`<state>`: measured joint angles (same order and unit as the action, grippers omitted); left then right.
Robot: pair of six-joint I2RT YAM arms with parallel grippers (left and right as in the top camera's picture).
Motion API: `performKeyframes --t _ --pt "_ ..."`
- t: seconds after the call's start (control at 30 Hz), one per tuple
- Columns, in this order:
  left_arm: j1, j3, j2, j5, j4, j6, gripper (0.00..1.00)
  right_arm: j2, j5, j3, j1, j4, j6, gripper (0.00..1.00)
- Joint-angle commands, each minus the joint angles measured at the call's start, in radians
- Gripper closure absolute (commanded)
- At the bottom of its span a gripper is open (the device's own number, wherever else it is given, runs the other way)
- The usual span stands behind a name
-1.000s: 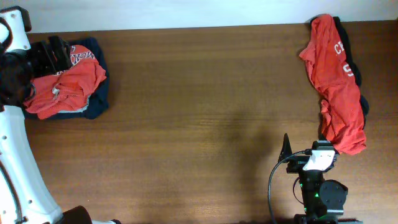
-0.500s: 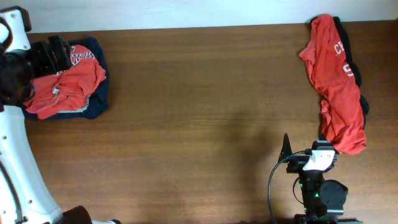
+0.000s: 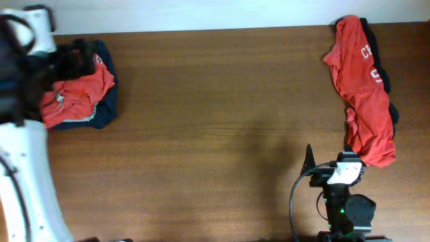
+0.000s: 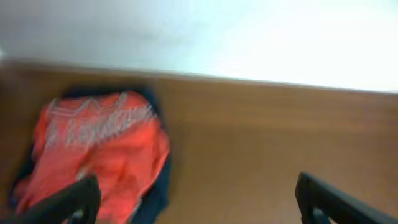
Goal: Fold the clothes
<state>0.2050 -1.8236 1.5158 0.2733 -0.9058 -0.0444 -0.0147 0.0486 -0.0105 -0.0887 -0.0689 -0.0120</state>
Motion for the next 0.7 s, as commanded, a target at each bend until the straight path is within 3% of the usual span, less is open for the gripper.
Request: performKeyframes --t 0.0,0.27,0.67 --pt "-0.100 0.147 -0.111 0.023 0.142 -0.031 0.01 0.010 -0.012 0.005 0.010 -0.007 -0.007 0.01" --pt "-0.232 0.619 -0.342 0.023 0.537 -0.031 0.01 0.010 -0.012 0.005 0.010 -0.007 -0.007 0.02" --pt "-0.255 1.444 -0.803 -0.013 1.260 -0.028 0.01 0.010 -0.012 0.005 0.010 -0.006 -0.007 0.02"
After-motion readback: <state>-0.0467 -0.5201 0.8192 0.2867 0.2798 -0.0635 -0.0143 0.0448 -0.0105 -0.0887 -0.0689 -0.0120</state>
